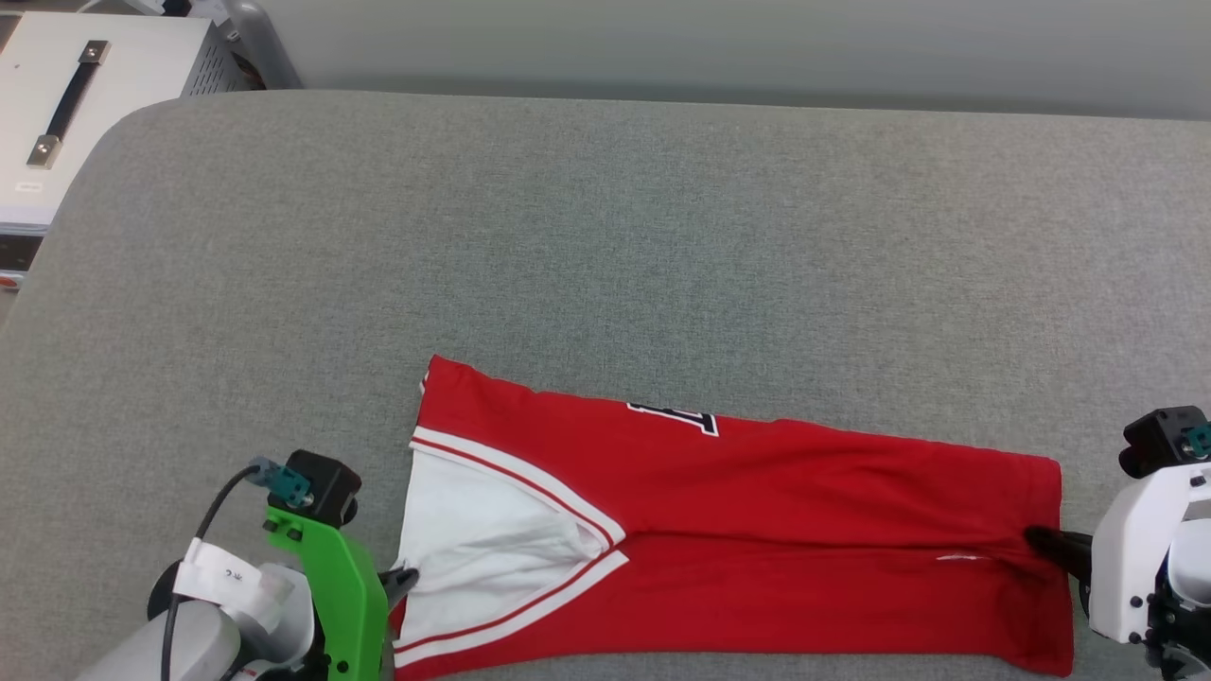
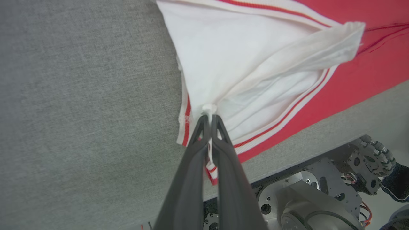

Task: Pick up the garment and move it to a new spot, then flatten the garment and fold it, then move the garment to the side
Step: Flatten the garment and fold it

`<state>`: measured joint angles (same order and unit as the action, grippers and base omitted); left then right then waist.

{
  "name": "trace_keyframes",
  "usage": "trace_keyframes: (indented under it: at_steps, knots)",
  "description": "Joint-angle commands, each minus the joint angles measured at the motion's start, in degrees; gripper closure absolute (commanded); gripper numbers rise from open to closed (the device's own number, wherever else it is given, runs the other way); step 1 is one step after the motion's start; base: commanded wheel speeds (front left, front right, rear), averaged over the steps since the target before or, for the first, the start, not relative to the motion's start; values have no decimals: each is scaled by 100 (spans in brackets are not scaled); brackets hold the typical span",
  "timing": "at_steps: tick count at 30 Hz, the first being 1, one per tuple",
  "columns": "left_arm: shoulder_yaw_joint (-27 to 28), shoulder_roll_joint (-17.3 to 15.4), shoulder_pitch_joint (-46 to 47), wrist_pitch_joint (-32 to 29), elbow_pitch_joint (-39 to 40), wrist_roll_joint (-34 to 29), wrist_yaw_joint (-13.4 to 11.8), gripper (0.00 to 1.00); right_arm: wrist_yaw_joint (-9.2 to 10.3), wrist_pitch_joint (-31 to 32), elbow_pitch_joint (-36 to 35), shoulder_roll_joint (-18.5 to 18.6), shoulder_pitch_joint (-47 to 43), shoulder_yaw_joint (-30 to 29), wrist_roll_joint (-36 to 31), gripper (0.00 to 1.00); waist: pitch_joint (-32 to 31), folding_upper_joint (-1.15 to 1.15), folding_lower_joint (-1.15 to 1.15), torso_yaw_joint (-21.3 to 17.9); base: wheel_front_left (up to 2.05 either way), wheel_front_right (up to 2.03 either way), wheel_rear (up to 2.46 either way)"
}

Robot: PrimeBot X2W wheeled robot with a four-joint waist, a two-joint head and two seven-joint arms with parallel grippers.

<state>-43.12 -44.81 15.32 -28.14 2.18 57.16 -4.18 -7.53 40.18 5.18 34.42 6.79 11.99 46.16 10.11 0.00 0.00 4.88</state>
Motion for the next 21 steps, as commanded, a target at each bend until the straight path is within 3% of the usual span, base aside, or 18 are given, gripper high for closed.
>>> trace_keyframes:
  at_steps: [1,4,5,13,21]
  knots:
    - [-34,104,-63,71,-93,-44,51,100,4,34,44,-33,-84,27,-29,100,12,0,0,-13,0,0,0]
    - [-142,229,-12,191,-320,-217,116,100,4,81,151,-62,-94,61,-51,100,26,0,0,-30,0,0,0]
    - [-239,341,37,342,-566,-413,160,0,4,38,213,-142,-81,49,-61,0,41,0,0,-43,0,0,0]
    - [-216,594,65,730,-905,-451,242,0,4,-124,26,-232,-112,-39,119,0,-87,0,0,-43,0,0,0]
    - [304,741,7,1889,-790,-529,27,0,4,47,-425,-446,-423,-442,178,0,-362,0,0,-52,0,0,0]
